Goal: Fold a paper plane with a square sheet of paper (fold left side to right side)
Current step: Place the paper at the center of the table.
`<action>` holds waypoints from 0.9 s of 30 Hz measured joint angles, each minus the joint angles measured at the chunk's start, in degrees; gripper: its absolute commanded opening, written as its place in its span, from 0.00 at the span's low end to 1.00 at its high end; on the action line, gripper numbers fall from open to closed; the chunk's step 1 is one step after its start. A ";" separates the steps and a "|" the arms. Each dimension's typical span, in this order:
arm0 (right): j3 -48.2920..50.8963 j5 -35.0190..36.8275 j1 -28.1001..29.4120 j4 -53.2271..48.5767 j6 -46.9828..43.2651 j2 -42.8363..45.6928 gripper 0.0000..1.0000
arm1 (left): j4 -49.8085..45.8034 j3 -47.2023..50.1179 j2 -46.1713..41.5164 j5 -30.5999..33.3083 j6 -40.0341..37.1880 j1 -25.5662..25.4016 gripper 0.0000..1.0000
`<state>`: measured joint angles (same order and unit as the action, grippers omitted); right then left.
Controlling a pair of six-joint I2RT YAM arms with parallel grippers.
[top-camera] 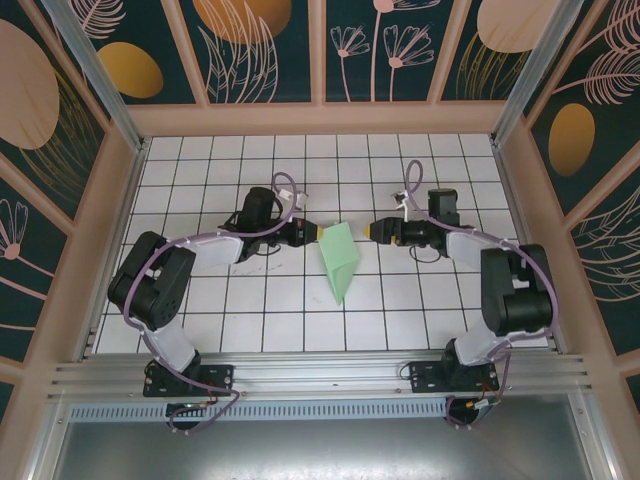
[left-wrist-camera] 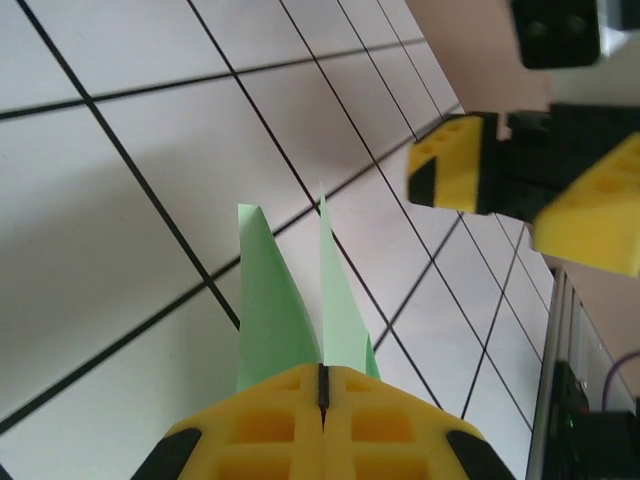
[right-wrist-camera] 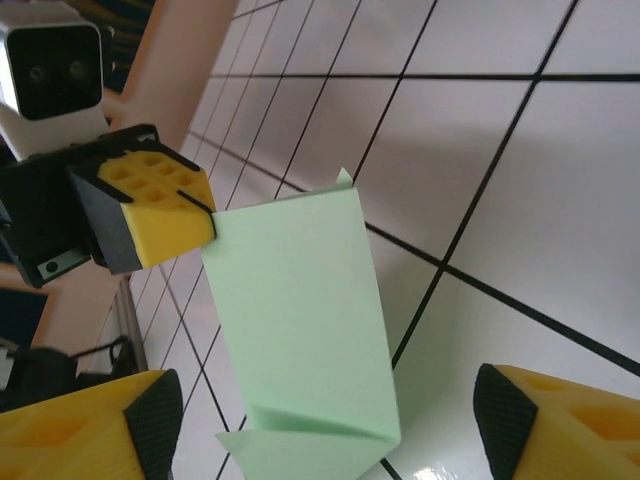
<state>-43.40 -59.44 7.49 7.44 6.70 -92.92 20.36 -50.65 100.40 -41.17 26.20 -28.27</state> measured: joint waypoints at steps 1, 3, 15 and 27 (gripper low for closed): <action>-0.02 -1.33 0.02 0.37 -0.59 -1.29 0.74 | -0.15 0.15 0.00 -0.85 -0.79 -0.02 0.00; -0.07 -3.17 0.17 0.81 -1.53 -3.28 0.74 | -0.44 0.22 0.00 -2.19 -2.05 -0.02 0.00; -2.89 -7.13 5.49 3.19 -3.26 -10.97 0.59 | -0.46 0.22 0.00 -5.60 -4.15 0.00 0.00; -3.19 -7.91 5.79 3.52 -3.50 -11.15 0.22 | -0.44 0.22 0.81 -5.53 -4.15 0.00 0.06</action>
<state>-46.59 -67.35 13.28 10.96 3.20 -104.07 19.92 -50.43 101.21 -46.70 22.04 -28.27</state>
